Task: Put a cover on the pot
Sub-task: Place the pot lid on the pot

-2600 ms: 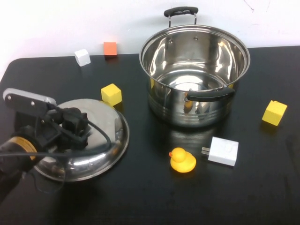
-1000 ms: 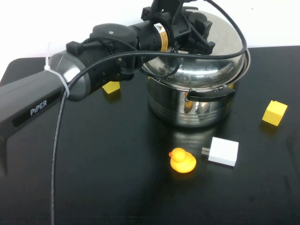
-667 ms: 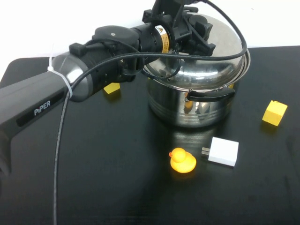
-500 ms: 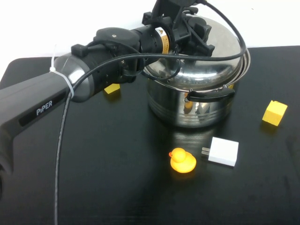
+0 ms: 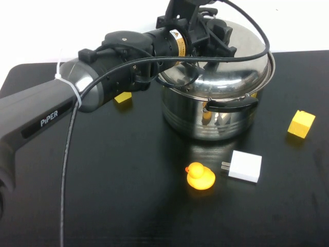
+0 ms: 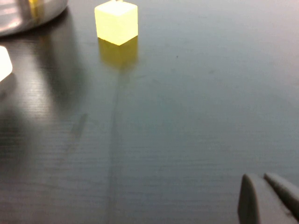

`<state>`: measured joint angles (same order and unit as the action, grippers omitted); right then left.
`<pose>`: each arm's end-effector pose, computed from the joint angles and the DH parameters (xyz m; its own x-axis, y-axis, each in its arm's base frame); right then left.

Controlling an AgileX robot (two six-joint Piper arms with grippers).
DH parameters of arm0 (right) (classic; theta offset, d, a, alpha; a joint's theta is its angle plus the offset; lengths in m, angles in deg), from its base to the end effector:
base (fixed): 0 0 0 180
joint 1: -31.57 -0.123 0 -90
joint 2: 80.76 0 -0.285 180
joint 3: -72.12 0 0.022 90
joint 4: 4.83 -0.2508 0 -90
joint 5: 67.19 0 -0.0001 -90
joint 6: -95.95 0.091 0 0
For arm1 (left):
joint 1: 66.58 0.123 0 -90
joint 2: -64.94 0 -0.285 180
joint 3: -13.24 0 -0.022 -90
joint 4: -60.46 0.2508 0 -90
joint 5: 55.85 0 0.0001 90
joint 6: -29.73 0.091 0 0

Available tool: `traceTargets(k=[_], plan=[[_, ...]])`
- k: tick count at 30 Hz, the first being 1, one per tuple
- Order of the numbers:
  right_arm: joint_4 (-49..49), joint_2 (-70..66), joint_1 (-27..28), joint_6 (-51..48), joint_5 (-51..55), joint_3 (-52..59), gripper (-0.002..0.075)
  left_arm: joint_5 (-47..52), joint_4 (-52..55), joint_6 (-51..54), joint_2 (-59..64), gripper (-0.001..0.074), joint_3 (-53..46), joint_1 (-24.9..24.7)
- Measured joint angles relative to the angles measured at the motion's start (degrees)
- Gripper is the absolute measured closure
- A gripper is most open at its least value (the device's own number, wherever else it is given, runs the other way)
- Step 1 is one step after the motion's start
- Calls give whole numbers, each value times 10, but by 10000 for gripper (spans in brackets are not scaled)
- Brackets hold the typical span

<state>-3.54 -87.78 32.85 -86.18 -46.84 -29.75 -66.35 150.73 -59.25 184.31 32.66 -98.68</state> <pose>0.0528 -0.0019 0.1766 -0.2684 -0.0523 -0.9619 0.0143 0.9982 -0.0582 0.3968 -0.2684 0.3342 -0.1318 0.1089 -0.9853 0.6777 0.7353 -0.0094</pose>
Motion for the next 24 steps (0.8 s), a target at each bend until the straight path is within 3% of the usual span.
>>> traceTargets(k=[24], plan=[[0, 0, 0, 0, 0, 0, 728, 10, -3, -41, 3, 405, 0, -1]])
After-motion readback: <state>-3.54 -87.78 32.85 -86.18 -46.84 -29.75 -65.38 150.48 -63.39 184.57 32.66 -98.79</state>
